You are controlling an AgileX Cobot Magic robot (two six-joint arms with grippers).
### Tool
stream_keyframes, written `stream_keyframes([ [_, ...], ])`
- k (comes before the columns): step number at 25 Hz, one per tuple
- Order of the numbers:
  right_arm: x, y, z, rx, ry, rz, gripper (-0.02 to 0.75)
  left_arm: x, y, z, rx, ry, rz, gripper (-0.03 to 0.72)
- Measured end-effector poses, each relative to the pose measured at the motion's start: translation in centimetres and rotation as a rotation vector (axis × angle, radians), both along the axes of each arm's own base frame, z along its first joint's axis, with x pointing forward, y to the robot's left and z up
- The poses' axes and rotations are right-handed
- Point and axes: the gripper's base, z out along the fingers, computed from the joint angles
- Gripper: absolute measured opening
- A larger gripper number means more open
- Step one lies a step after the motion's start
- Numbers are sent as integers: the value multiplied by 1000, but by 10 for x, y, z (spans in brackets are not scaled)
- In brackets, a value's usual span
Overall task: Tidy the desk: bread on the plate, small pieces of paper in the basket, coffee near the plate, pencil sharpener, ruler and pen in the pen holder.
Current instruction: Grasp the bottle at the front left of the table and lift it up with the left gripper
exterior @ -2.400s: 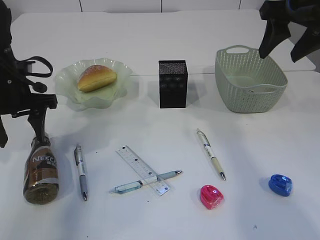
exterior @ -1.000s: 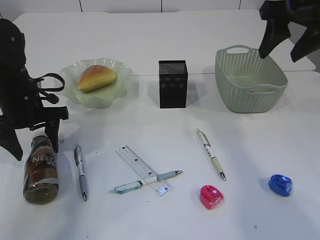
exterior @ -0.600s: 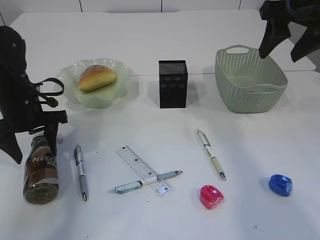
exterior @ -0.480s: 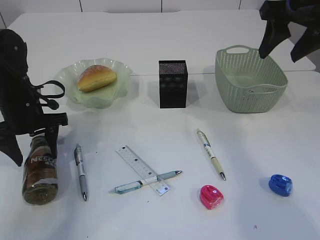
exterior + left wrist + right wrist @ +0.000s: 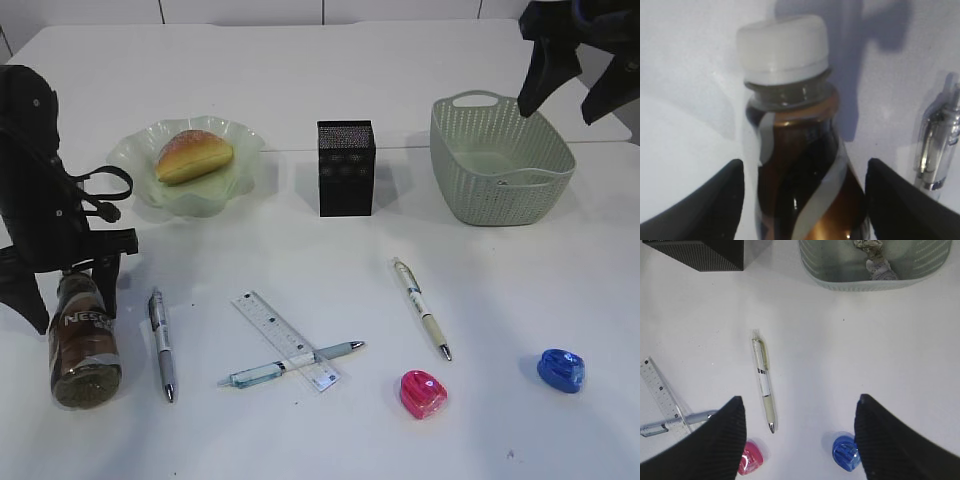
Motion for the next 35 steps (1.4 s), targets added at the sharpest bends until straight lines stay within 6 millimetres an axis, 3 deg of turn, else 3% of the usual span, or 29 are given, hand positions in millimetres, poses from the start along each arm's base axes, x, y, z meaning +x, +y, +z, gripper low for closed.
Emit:
stream_keyframes([
  [20, 0, 0, 0, 0, 0, 0, 530, 2, -2, -7, -22, 3, 17, 460],
  [27, 0, 0, 0, 0, 0, 0, 530, 2, -4, -11, -37, 19, -13, 330],
  [35, 0, 0, 0, 0, 0, 0, 530, 2, -4, -11, -45, 13, -90, 314],
])
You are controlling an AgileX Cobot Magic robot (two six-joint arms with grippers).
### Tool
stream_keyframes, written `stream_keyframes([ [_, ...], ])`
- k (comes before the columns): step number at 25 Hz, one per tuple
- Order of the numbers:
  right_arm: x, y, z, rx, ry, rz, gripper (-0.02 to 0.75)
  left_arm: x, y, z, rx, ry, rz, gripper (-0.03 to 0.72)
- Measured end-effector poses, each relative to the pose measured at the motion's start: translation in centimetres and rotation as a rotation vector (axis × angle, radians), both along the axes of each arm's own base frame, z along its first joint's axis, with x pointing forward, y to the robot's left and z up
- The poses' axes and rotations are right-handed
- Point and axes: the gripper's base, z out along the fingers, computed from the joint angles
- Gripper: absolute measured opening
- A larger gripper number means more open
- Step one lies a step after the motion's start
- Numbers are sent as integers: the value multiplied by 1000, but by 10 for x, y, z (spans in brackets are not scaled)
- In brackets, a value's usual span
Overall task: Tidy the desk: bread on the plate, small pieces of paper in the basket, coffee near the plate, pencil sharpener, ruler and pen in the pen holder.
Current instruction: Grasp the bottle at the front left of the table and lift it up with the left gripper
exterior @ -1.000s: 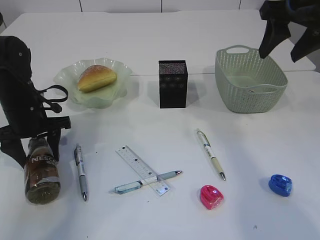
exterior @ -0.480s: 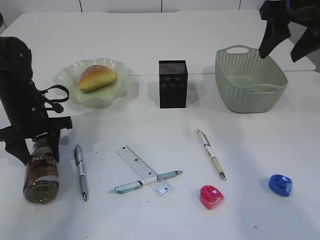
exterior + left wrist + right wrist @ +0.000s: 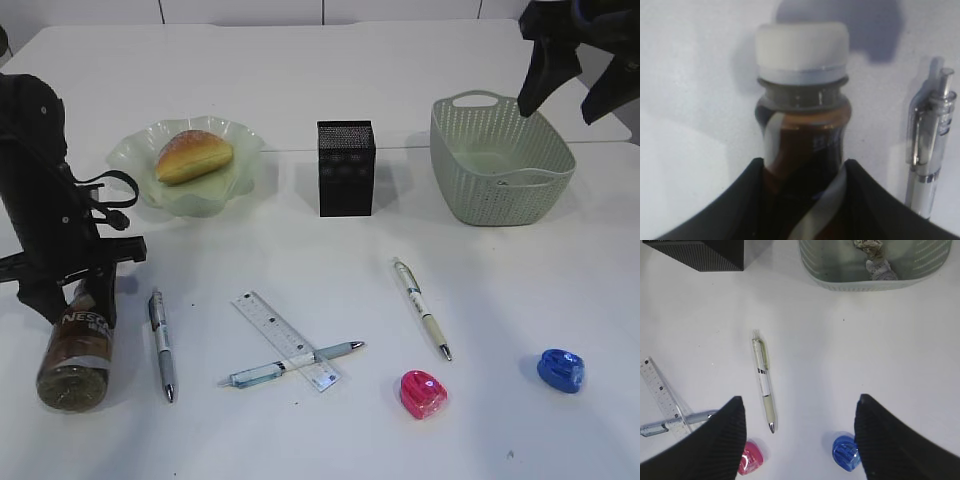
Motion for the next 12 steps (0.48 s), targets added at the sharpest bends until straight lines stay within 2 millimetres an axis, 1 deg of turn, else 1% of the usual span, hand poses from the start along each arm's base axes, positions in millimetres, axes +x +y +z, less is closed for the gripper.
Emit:
stream_keyframes([
  [12, 0, 0, 0, 0, 0, 0, 530, 0, 0, 0, -8, -8, -85, 312],
])
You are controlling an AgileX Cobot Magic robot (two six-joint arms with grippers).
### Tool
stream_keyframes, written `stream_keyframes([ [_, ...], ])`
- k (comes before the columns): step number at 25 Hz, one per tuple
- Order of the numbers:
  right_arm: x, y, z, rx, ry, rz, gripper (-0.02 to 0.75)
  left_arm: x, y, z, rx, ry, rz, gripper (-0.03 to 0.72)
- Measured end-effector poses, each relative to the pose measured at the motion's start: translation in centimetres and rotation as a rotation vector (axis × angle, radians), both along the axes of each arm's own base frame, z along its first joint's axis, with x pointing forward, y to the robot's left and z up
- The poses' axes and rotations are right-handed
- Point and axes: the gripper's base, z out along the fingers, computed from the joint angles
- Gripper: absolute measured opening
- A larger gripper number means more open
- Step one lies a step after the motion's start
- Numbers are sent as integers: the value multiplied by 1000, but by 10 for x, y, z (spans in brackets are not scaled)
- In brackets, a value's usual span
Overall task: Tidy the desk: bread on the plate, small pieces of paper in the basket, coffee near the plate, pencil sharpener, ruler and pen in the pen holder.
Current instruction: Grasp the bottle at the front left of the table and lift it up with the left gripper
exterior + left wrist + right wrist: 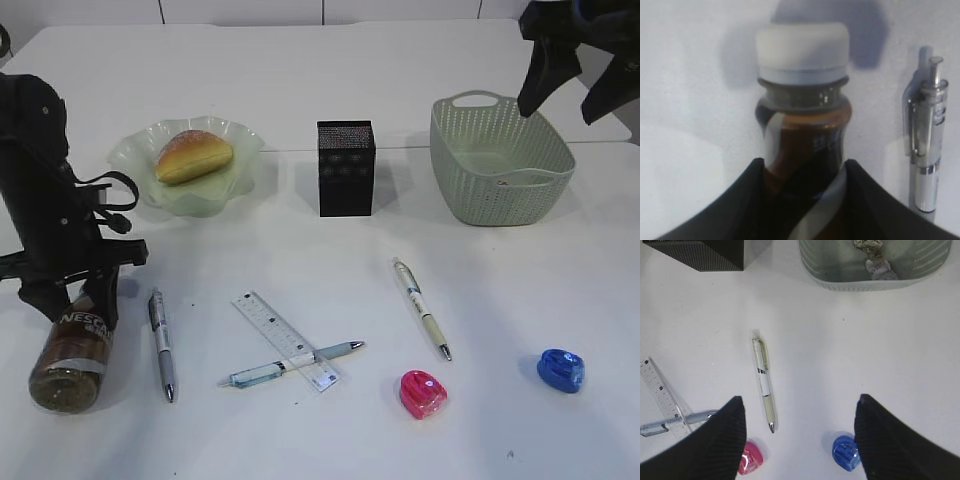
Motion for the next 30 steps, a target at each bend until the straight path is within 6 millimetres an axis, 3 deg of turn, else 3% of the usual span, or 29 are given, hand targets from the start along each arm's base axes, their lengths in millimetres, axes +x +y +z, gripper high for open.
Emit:
stream_keyframes([
  [10, 0, 0, 0, 0, 0, 0, 530, 1, 1, 0, 5, -15, -27, 310],
  [16, 0, 0, 0, 0, 0, 0, 530, 10, 5, 11, 45, -153, -64, 309],
  [24, 0, 0, 0, 0, 0, 0, 530, 9, 9, 37, 73, -241, -89, 309],
  [30, 0, 0, 0, 0, 0, 0, 530, 7, 10, 71, 60, -356, -85, 309],
])
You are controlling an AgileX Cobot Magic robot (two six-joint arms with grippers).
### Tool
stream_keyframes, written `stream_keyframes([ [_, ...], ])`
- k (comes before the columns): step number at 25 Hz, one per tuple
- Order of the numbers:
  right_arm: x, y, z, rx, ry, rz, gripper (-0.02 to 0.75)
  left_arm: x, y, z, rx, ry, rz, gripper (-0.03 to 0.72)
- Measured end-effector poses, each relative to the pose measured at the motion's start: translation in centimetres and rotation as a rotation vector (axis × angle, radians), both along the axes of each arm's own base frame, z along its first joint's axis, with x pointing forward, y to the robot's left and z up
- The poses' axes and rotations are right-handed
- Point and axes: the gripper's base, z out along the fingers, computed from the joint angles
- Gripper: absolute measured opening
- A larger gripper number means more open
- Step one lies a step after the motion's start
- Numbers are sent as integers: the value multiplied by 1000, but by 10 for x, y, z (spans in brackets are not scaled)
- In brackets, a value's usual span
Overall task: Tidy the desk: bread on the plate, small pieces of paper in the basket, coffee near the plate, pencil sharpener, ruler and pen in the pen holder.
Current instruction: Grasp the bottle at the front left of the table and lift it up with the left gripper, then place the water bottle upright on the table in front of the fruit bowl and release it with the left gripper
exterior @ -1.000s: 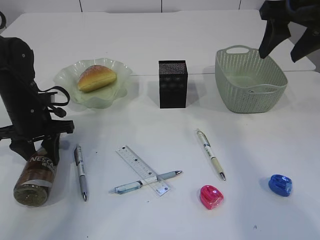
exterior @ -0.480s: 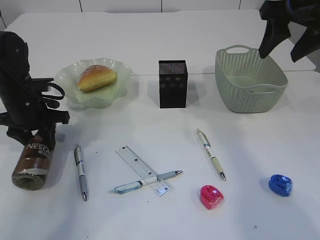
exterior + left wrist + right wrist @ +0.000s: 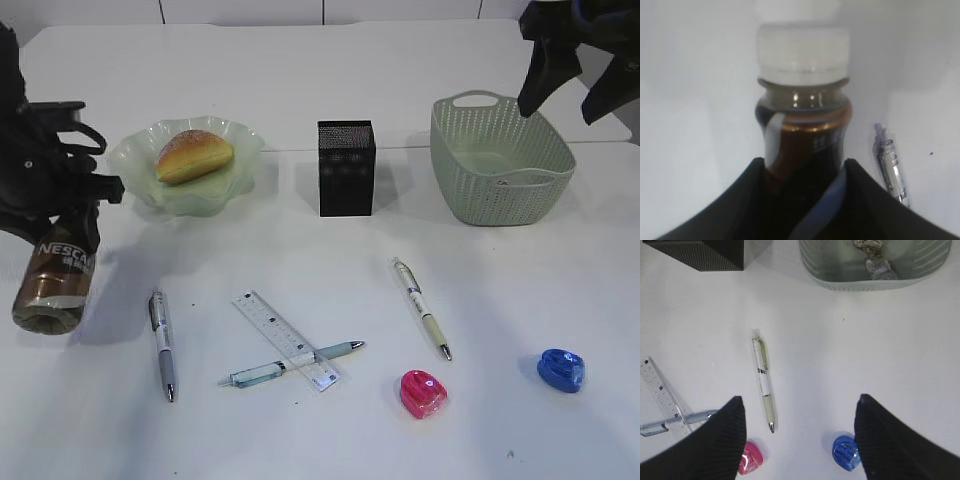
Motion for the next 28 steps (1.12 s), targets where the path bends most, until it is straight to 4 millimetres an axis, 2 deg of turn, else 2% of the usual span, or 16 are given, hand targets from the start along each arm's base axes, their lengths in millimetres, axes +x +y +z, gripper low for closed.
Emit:
stream_keyframes([
  [7, 0, 0, 0, 0, 0, 0, 530, -5, 1, 41, -20, -194, -8, 309],
  [11, 0, 0, 0, 0, 0, 0, 530, -16, 4, 54, -26, -331, -22, 308],
  [20, 0, 0, 0, 0, 0, 0, 530, -64, 10, 50, -25, -699, -124, 307],
  [28, 0, -1, 0, -10, -1, 0, 530, -82, 5, 33, -43, -941, -258, 307],
])
